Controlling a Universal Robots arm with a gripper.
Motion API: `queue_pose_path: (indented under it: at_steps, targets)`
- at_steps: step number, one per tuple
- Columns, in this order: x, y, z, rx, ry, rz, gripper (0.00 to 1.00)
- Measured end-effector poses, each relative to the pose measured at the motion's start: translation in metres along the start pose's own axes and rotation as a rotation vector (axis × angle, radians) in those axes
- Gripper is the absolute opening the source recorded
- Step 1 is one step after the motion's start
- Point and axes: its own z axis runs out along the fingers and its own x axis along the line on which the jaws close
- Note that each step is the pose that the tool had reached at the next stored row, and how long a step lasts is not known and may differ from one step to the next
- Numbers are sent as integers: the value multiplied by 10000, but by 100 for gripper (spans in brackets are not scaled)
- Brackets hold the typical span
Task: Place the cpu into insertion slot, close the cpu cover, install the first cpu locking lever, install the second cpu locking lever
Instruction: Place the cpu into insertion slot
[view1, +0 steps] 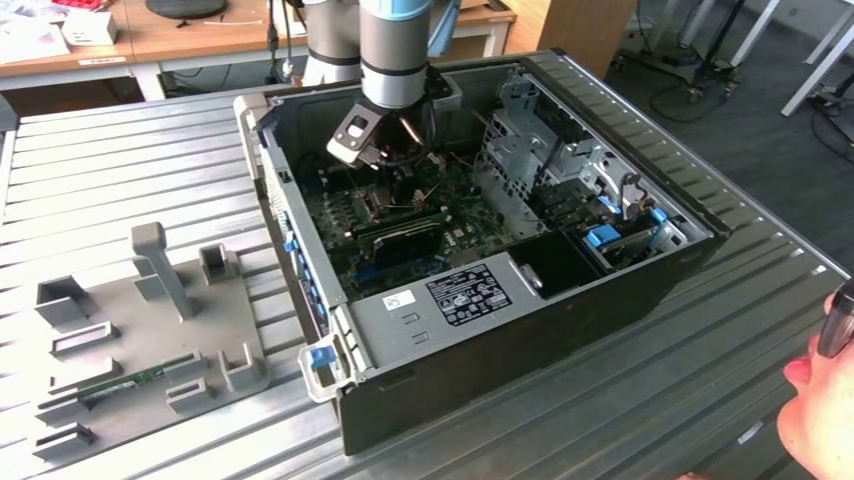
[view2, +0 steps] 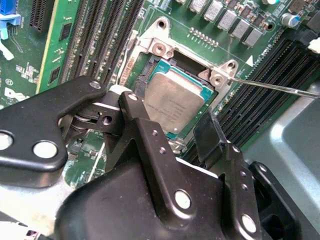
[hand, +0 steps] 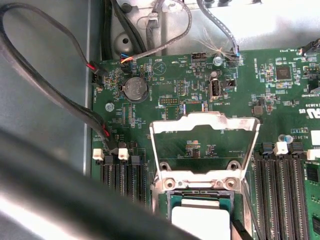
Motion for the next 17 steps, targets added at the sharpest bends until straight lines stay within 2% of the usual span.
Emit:
queue_pose_path:
  at_steps: [1, 3, 4, 8, 14, 17]
  targets:
    - [0, 0, 0, -1, 2, 1, 57]
    - [0, 0, 0, 0, 1, 3, 57]
    - [0, 0, 0, 0, 1, 3, 54]
    - [1, 0, 0, -2, 4, 6, 54]
    - [2, 2, -46, -2, 2, 7, 54]
    - [-1, 2, -46, -3, -29, 5, 54]
